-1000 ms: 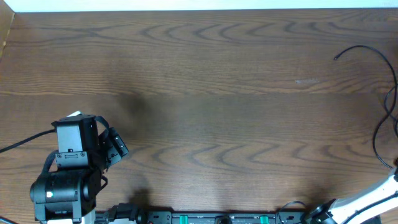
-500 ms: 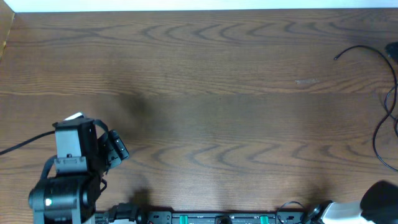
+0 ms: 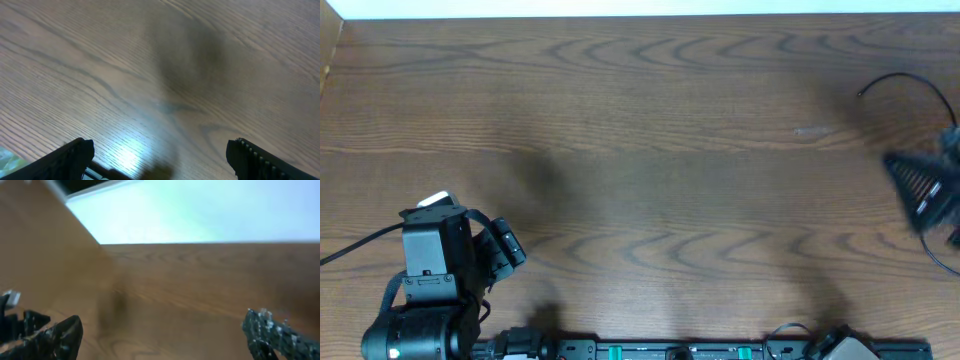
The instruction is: Untangle cables
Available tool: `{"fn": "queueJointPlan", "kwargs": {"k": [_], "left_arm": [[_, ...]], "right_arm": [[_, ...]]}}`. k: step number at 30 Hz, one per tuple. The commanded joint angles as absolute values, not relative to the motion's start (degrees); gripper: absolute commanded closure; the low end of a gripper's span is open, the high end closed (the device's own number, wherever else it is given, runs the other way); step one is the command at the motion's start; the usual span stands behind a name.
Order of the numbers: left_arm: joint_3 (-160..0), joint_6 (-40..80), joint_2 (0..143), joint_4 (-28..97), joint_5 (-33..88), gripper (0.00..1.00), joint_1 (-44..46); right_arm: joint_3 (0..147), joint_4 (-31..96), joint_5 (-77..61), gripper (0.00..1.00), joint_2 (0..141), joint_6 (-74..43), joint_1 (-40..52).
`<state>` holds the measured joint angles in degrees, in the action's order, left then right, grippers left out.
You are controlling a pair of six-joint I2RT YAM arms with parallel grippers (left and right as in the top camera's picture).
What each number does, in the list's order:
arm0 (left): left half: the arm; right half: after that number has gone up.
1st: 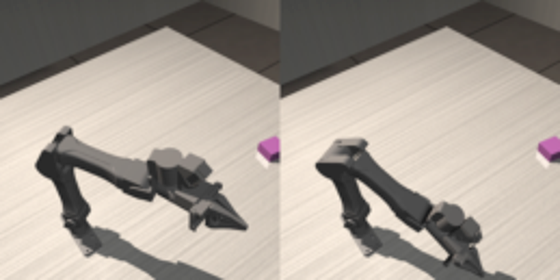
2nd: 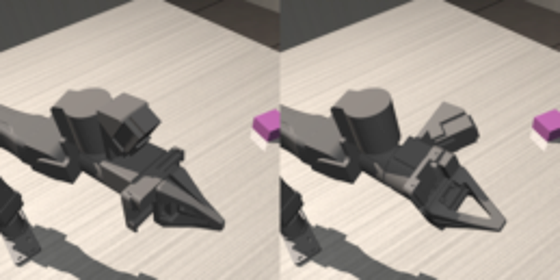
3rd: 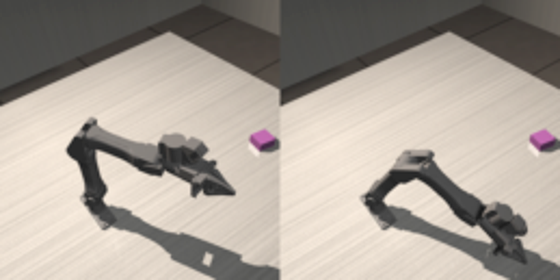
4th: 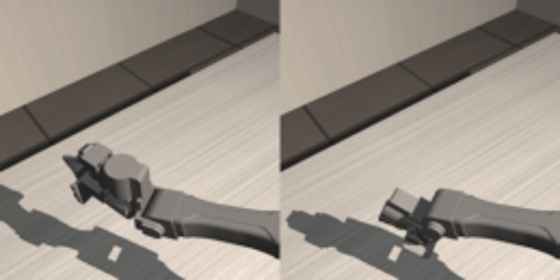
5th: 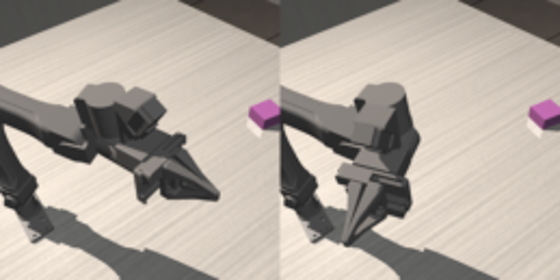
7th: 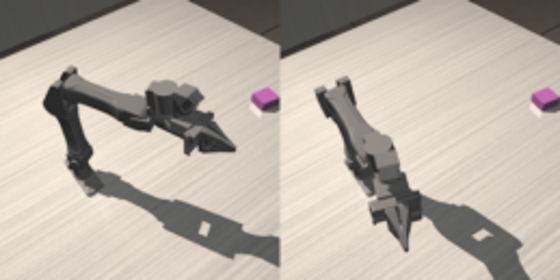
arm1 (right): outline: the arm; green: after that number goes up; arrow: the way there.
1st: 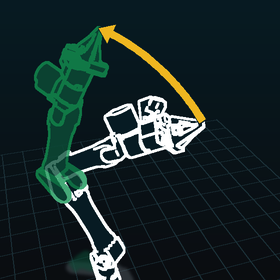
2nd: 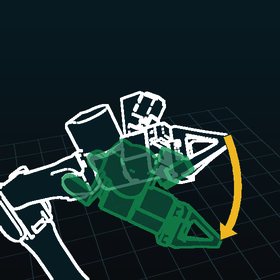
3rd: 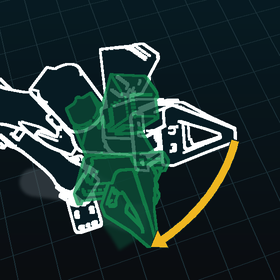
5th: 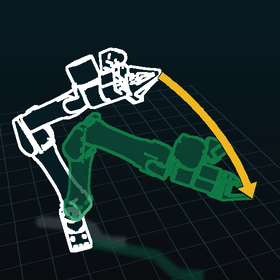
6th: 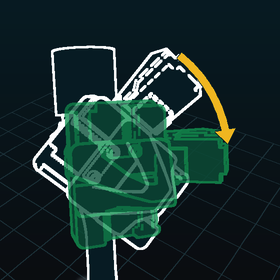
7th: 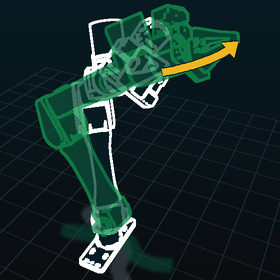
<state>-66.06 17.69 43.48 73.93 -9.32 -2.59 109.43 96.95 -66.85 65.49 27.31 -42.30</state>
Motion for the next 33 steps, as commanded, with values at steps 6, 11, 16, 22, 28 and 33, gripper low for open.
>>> {"fn": "queueJointPlan", "kwargs": {"k": [6,11,16,22,28,33], "left_arm": [[-66.61,15.86,43.29,73.8,-9.65,0.09,-2.83],[-66.61,15.9,43.29,73.84,-9.61,0.09,-2.83],[-66.61,16.16,43.27,74.08,-9.39,0.09,-2.83],[-66.61,16.14,43.13,74.46,-9.39,0.09,-2.83],[-66.61,16.1,41.74,74.85,-9.43,0.09,-2.83],[-66.61,16.1,40.01,74.74,-9.45,0.09,-2.83]], "right_arm": [[107.55,96.62,-71.5,0.12,49.12,30.55,-42.44],[107.55,96.77,-71.55,0.17,41.87,29.52,-41.08],[107.55,96.66,-66.96,0.01,37.47,21.32,-40.62],[107.44,97.3,-51.46,0.01,36.53,-6.04,-37.19],[107.37,97.3,-49.52,0.01,32.75,5.98,-28.18],[107.35,97.3,-43.7,0.01,26.7,7.46,-21.04]]}}
